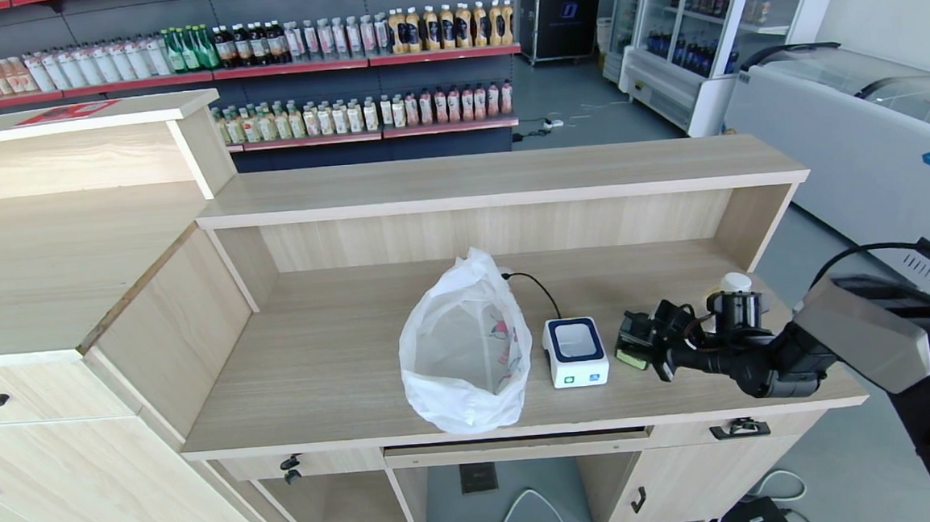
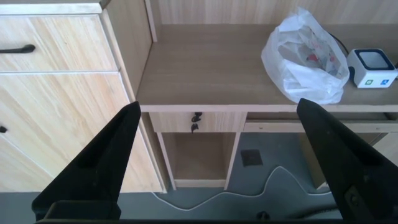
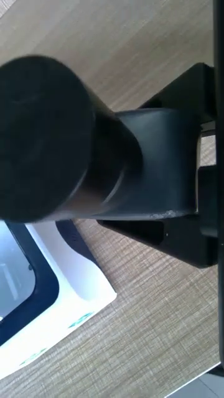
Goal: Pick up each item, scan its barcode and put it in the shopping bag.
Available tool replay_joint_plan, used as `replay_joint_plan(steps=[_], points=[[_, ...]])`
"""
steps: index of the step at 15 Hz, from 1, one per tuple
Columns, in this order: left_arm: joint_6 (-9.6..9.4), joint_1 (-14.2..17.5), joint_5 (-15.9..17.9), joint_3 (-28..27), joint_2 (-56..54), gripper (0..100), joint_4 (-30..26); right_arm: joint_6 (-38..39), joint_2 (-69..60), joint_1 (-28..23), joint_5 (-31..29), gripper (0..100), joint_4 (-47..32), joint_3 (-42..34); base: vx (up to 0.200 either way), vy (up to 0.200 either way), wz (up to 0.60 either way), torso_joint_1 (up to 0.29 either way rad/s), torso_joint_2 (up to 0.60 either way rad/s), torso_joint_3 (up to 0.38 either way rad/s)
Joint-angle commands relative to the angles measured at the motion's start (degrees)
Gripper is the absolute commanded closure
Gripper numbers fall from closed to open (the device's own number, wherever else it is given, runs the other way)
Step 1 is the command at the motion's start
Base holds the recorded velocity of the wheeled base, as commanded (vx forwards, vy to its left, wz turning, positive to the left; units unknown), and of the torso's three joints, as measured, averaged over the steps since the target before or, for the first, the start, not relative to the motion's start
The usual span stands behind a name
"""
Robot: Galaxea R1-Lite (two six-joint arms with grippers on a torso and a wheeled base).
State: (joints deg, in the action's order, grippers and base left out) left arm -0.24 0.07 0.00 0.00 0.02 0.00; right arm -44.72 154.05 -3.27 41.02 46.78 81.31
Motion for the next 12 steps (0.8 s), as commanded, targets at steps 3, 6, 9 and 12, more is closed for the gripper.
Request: replay_joint_plan(steps=[3, 6, 9, 12], points=[[-0.02, 0.01, 0.00, 0.00, -0.02, 0, 0.00, 0.24, -2.62, -0.34, 0.02, 100, 3.67, -2.82, 0.000, 0.000, 0.00, 0.000, 0.00, 0.000], [-0.02, 0.01, 0.00, 0.00, -0.02, 0, 0.00, 0.33, -13.16, -2.36, 0.02, 100, 10.53, -14.43, 0.000, 0.000, 0.00, 0.000, 0.00, 0.000], [-0.02, 0.01, 0.00, 0.00, -0.02, 0, 0.00, 1.03, -29.86, -3.32, 0.02, 100, 11.67, -29.81, 0.000, 0.000, 0.00, 0.000, 0.00, 0.000], [-0.02, 0.01, 0.00, 0.00, -0.02, 0, 0.00, -7.40, -47.53, -7.72, 0.73, 100, 13.25, -40.71, 0.000, 0.000, 0.00, 0.000, 0.00, 0.000]])
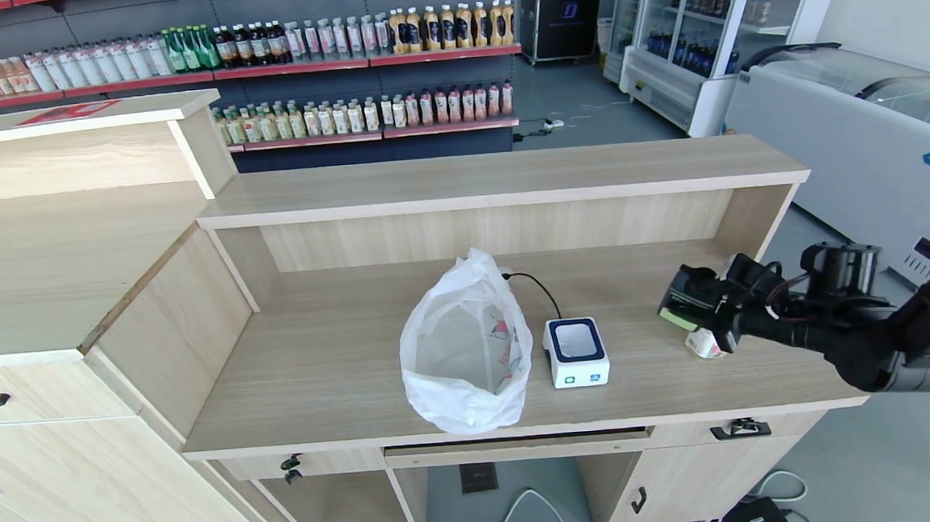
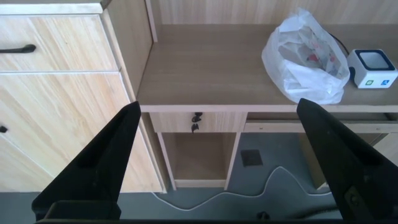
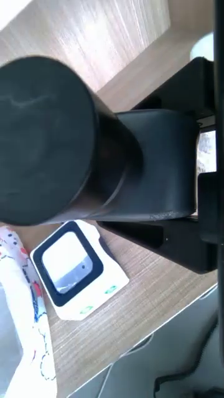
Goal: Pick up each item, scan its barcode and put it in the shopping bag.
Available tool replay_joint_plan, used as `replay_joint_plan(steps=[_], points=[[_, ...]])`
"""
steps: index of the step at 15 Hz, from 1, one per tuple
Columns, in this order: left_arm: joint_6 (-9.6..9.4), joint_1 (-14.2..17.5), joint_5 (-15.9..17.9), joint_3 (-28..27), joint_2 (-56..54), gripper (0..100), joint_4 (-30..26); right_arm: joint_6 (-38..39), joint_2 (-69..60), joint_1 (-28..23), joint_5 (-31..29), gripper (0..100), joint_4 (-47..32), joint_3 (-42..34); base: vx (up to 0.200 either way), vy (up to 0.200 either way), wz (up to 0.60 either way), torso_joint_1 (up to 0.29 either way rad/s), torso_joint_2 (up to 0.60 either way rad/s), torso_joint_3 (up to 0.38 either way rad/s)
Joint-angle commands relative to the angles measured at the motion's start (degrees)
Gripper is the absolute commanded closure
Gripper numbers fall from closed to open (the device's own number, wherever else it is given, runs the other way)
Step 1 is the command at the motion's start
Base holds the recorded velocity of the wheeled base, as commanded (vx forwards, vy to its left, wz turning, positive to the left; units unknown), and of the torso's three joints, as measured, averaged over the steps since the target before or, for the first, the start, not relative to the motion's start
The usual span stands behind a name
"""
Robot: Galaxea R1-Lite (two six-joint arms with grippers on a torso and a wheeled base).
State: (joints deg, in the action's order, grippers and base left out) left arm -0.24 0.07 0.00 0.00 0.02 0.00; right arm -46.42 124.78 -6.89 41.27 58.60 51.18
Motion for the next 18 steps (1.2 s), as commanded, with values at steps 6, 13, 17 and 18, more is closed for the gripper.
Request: replay_joint_plan(steps=[6, 13, 17, 18], points=[[-0.02, 0.01, 0.00, 0.00, -0.02, 0, 0.00, -45.95, -31.88, -6.91, 16.92, 100, -8.68, -19.45, 0.000, 0.000, 0.00, 0.000, 0.00, 0.000], [-0.02, 0.01, 0.00, 0.00, -0.02, 0, 0.00, -84.36, -40.94, 5.48, 18.59, 100, -17.20, -19.27, 0.000, 0.000, 0.00, 0.000, 0.00, 0.000], [-0.02, 0.01, 0.00, 0.00, -0.02, 0, 0.00, -84.62, -41.29, 17.61, 18.32, 100, -0.07, -20.94, 0.000, 0.000, 0.00, 0.000, 0.00, 0.000], [-0.02, 0.01, 0.00, 0.00, -0.02, 0, 0.00, -84.54, -40.85, 20.25, 18.32, 100, 5.30, -22.08, 0.000, 0.000, 0.00, 0.000, 0.00, 0.000]])
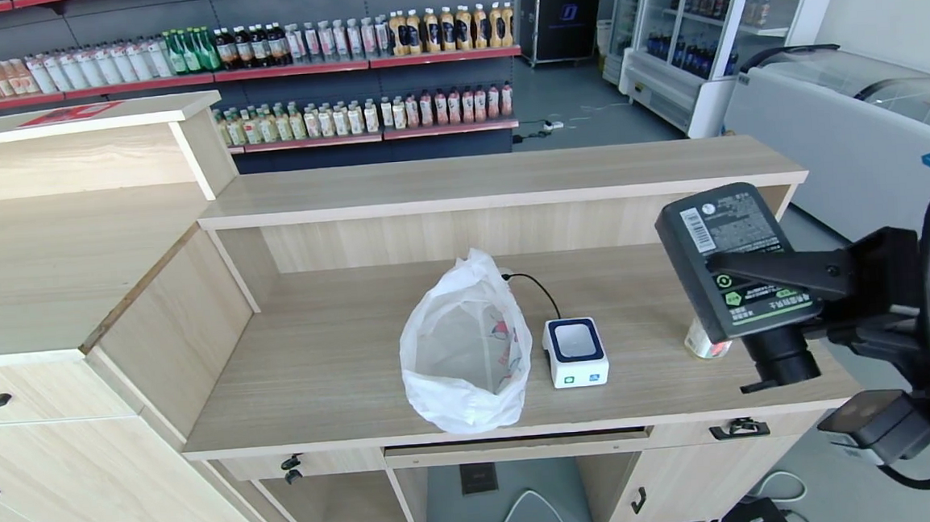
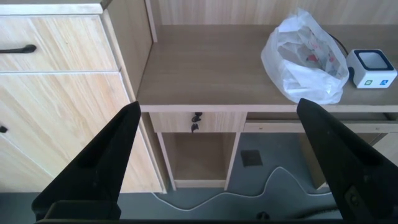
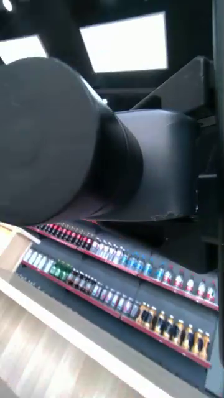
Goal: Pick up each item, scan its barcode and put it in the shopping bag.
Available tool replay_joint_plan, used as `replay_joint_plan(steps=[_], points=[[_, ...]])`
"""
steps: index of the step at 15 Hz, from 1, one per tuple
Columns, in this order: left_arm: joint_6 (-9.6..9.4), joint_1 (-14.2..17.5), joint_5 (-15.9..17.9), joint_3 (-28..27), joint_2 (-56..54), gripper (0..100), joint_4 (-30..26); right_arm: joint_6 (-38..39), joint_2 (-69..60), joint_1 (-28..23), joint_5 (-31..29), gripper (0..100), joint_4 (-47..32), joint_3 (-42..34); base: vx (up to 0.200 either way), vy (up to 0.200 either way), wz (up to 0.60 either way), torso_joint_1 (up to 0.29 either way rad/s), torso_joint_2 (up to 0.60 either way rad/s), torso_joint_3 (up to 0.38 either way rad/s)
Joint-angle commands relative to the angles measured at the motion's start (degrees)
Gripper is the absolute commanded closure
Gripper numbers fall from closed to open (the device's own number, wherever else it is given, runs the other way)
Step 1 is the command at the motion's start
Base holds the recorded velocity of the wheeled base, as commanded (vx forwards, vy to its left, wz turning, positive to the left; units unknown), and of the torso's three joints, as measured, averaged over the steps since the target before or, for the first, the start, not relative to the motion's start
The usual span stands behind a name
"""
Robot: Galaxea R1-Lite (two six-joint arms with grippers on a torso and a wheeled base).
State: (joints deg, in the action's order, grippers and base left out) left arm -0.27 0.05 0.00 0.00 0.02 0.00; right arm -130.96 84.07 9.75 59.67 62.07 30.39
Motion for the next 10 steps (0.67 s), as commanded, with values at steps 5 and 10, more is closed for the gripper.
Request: replay_joint_plan(steps=[5, 10], points=[[0.00, 0.04, 0.00, 0.00, -0.02, 0, 0.00, -4.48, 1.10, 10.64, -0.79, 100, 16.85, -3.50, 0.000, 0.000, 0.00, 0.000, 0.00, 0.000], [0.00, 0.04, 0.00, 0.00, -0.02, 0, 0.00, -9.49, -0.39, 16.26, -5.00, 100, 15.88, -4.99, 0.000, 0.000, 0.00, 0.000, 0.00, 0.000]])
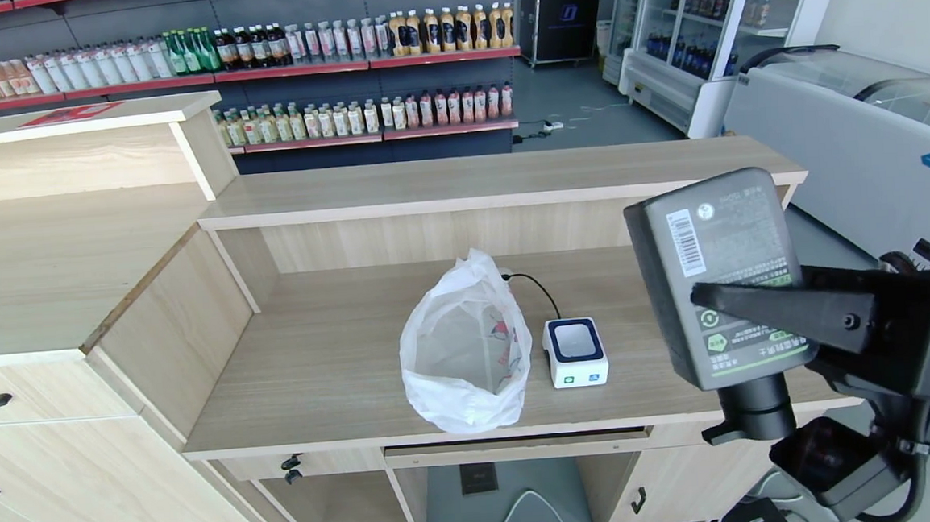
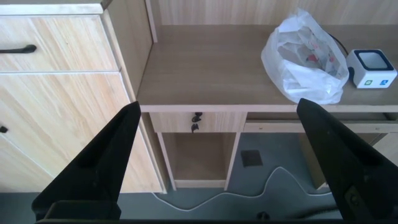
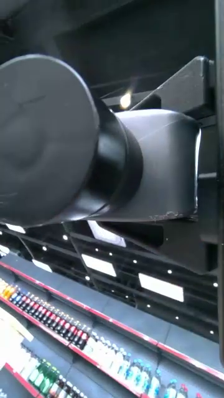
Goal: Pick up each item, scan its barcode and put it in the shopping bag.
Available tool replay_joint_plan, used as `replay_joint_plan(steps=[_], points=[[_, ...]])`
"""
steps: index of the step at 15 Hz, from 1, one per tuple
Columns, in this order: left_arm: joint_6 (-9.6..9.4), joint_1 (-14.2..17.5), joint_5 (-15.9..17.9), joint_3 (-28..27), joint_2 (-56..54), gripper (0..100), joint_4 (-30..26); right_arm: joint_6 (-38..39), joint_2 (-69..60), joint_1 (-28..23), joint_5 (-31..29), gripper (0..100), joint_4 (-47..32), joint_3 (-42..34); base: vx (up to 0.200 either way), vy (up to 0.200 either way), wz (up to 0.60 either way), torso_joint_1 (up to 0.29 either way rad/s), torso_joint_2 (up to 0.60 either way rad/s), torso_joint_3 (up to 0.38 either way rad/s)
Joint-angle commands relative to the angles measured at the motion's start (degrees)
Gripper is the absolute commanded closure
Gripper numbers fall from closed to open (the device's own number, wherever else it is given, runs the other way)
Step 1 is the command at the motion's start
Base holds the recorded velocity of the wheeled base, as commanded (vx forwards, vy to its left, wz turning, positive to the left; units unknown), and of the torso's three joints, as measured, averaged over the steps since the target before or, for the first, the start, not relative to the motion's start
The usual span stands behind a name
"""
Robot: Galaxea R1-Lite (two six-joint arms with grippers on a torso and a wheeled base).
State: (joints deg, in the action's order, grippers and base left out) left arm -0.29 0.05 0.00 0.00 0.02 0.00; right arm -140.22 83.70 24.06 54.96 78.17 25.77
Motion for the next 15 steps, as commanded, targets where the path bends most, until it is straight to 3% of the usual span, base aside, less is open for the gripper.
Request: replay_joint_plan(steps=[1, 5, 15], points=[[0.03, 0.04, 0.00, 0.00, -0.02, 0, 0.00, -0.41, -0.82, 3.53, -0.38, 100, -1.26, -0.81, 0.000, 0.000, 0.00, 0.000, 0.00, 0.000], [0.03, 0.04, 0.00, 0.00, -0.02, 0, 0.00, -6.39, -6.36, 8.10, -0.38, 100, -14.97, -0.90, 0.000, 0.000, 0.00, 0.000, 0.00, 0.000], [0.03, 0.04, 0.00, 0.00, -0.02, 0, 0.00, -7.53, -8.99, 8.63, 0.06, 100, -18.75, -0.99, 0.000, 0.000, 0.00, 0.000, 0.00, 0.000]])
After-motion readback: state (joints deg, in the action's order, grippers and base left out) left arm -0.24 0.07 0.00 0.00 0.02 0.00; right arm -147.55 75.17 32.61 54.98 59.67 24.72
